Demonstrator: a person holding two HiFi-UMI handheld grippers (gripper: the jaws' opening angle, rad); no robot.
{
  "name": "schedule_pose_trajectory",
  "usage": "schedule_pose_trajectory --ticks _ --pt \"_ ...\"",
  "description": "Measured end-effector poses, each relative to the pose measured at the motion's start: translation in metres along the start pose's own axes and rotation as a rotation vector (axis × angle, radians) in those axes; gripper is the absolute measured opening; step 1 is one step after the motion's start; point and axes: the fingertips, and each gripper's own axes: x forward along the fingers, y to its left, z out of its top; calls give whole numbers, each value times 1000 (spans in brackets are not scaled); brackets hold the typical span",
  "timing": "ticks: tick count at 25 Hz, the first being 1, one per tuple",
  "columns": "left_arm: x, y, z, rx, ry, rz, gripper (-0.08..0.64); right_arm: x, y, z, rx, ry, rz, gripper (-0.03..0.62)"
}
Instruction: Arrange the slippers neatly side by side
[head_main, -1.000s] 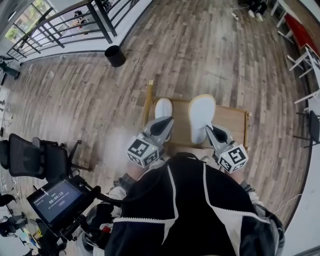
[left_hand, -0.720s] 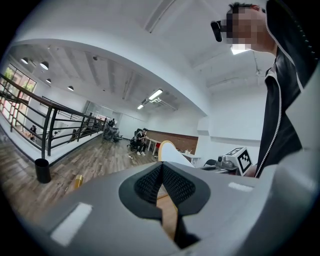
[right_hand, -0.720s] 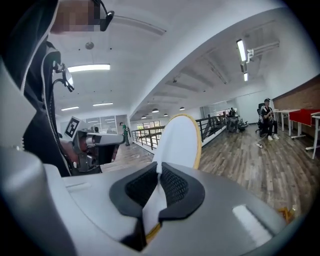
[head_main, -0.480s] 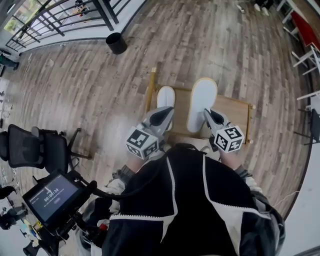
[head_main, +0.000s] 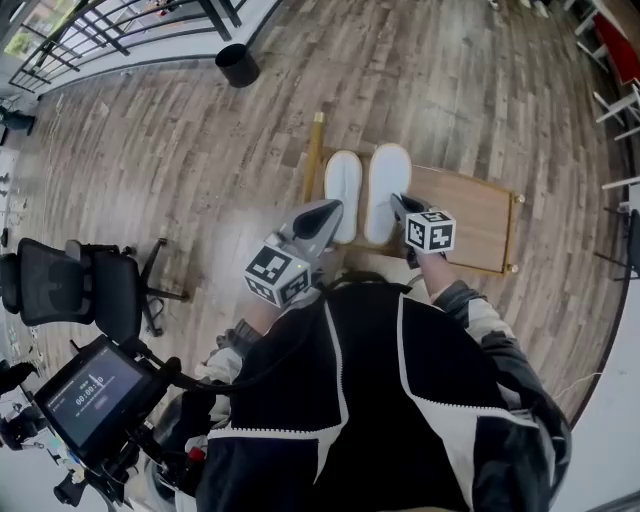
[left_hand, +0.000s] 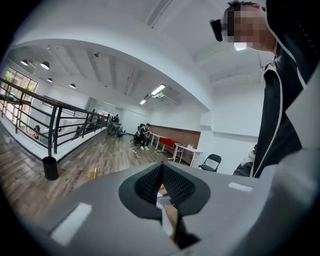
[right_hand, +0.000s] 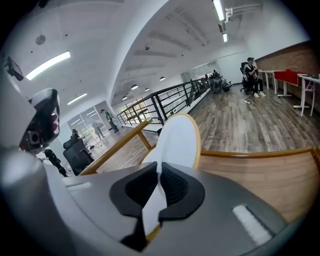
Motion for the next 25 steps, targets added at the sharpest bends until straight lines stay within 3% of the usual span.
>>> schedule_pose_trajectory --ticks 6,14,25 --pt "-9 7 -13 17 37 7 18 43 -16 -39 -27 109 -43 23" --pt "-26 13 -24 6 74 25 18 57 -26 -60 -35 173 -96 23" --pt "-30 15 -18 11 59 23 18 75 -34 -68 -68 316 -136 25"
